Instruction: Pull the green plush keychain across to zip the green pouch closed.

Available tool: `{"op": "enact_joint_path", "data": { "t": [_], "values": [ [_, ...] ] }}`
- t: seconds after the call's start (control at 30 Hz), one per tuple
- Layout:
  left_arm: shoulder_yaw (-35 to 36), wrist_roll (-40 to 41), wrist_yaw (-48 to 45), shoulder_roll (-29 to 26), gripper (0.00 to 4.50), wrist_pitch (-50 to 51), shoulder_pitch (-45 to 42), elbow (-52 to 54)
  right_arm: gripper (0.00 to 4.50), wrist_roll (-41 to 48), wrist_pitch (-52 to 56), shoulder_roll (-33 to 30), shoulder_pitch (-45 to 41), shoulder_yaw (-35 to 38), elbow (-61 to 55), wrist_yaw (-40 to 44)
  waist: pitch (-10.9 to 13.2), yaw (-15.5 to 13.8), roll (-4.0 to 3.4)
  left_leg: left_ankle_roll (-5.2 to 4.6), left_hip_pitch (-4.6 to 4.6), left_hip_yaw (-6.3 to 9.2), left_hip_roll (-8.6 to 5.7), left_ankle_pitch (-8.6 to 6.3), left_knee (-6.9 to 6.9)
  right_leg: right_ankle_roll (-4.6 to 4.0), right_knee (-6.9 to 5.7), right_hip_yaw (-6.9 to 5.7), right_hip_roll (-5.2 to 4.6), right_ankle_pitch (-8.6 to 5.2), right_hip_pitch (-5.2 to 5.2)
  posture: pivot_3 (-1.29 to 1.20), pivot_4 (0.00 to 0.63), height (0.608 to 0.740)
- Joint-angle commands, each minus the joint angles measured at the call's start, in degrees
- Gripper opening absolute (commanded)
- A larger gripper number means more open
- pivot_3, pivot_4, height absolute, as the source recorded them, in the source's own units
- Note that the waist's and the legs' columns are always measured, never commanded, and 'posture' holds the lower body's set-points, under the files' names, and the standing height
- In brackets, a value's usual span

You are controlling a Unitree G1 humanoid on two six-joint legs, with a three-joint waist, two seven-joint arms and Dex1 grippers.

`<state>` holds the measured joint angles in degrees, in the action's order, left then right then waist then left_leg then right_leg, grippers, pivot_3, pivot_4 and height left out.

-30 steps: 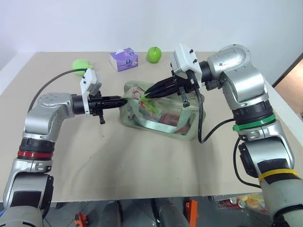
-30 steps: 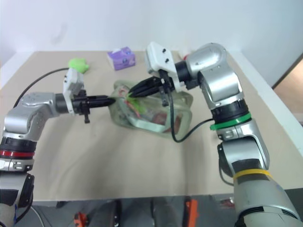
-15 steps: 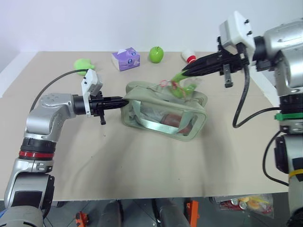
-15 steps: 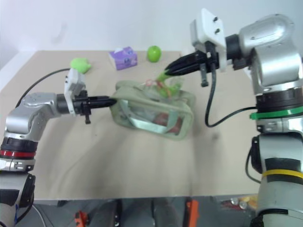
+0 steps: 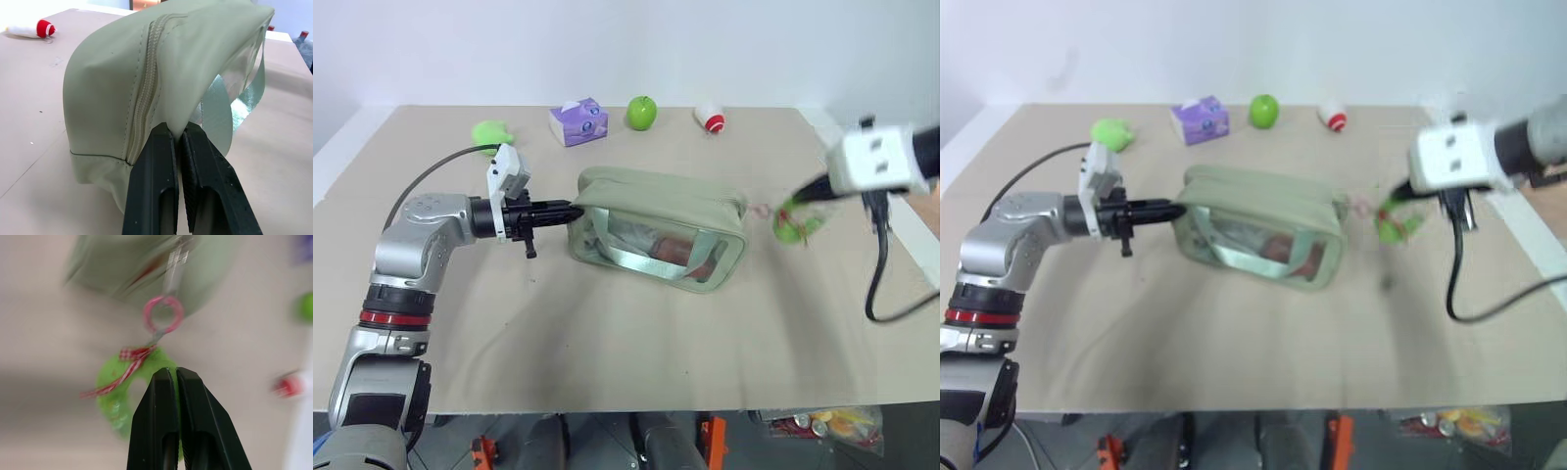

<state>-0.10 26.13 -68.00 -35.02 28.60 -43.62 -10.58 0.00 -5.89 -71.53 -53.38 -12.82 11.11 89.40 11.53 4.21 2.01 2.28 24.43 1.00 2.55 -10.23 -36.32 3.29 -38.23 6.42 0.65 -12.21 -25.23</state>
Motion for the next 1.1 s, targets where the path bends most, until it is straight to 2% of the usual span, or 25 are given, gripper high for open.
{"op": "enact_joint_path", "data": {
  "t": [0.03, 0.23, 0.4, 0.5, 0.6, 0.7, 0.93, 1.0, 1.1],
  "values": [
    [0.03, -0.24, -0.34, -0.39, 0.0, -0.24, -0.1, 0.24, 0.02, -3.82, -3.13, -2.76, 6.69, 2.16, -3.4, -3.14, -0.01, 0.05, -0.02, 0.0, -0.09, -0.01, 0.0, 0.0, 0.0, -0.01, -0.01, 0.0, 0.0, -0.01, 0.06, 0.0, 0.15, 0.74],
    [0.05, -0.35, -0.43, -0.35, 0.0, -0.04, -0.13, 0.21, 0.02, -7.13, -3.71, 0.84, 19.76, 2.4, -10.67, -11.85, -0.02, 0.05, -0.04, 0.0, -0.13, 0.02, 0.01, 0.02, -0.09, 0.04, -0.04, -0.01, 0.02, 0.04, 0.12, 0.0, 0.15, 0.74],
    [0.14, -0.19, -0.36, -0.34, 0.0, 0.37, -0.27, 0.37, 0.02, -16.57, -8.53, 7.53, 19.6, -1.16, -8.57, -21.47, -0.03, 0.07, -0.03, 0.04, -0.12, 0.01, 0.0, 0.04, -0.15, 0.1, -0.04, 0.01, 0.02, 0.1, 0.14, 0.0, 0.15, 0.74],
    [0.24, -0.08, -0.21, -0.33, 0.0, 0.71, -0.23, 0.55, 0.02, -18.47, -9.93, 11.0, 19.54, -2.63, -8.44, -23.25, -0.04, 0.07, -0.03, 0.07, -0.12, 0.02, 0.0, 0.06, -0.16, 0.09, -0.03, 0.01, 0.03, 0.11, 0.13, 0.0, 0.15, 0.74],
    [0.34, 0.13, 0.06, -0.39, 0.0, 1.28, 0.05, 1.06, 0.02, -17.28, -8.83, 13.3, 21.24, -4.26, -11.02, -20.85, -0.03, 0.06, -0.04, 0.07, -0.11, 0.04, 0.0, 0.06, -0.14, 0.09, -0.04, 0.01, 0.04, 0.12, 0.14, 0.0, 0.15, 0.74],
    [0.56, 0.42, 0.5, -0.61, 0.0, 2.07, 0.8, 2.06, 0.02, -15.11, -7.61, 12.67, 23.14, -5.69, -13.37, -15.6, -0.04, 0.06, -0.03, 0.07, -0.11, 0.09, 0.0, 0.06, -0.13, 0.1, -0.03, 0.0, 0.06, 0.11, 0.2, 0.0, 0.15, 0.74],
    [1.05, 0.81, 1.36, -0.94, 0.0, 2.92, 1.22, 3.01, 0.02, -15.12, -6.05, 12.7, 18.76, -3.83, -8.68, -14.52, -0.06, 0.08, -0.02, 0.07, -0.18, 0.11, 0.01, 0.12, -0.16, 0.09, -0.03, -0.03, 0.06, 0.17, 0.25, 0.0, 0.15, 0.74],
    [1.36, 0.72, 2.13, -0.96, 0.0, 3.06, 1.55, 3.06, 0.02, -10.78, -0.97, 12.45, 17.72, -1.19, -8.3, -12.36, -0.06, 0.08, -0.02, 0.06, -0.19, 0.11, 0.01, 0.14, -0.16, 0.08, -0.03, -0.03, 0.06, 0.18, 0.24, 0.0, 0.15, 0.74],
    [2.61, 1.69, 3.26, -0.75, 0.0, 3.94, 2.6, 3.38, 0.02, 0.55, 11.45, 12.26, 16.69, 5.38, -8.52, -8.46, -0.05, 0.07, -0.03, 0.07, -0.18, 0.11, 0.01, 0.14, -0.15, 0.07, -0.03, -0.02, 0.06, 0.18, 0.24, 0.0, 0.15, 0.74]
  ]
}}
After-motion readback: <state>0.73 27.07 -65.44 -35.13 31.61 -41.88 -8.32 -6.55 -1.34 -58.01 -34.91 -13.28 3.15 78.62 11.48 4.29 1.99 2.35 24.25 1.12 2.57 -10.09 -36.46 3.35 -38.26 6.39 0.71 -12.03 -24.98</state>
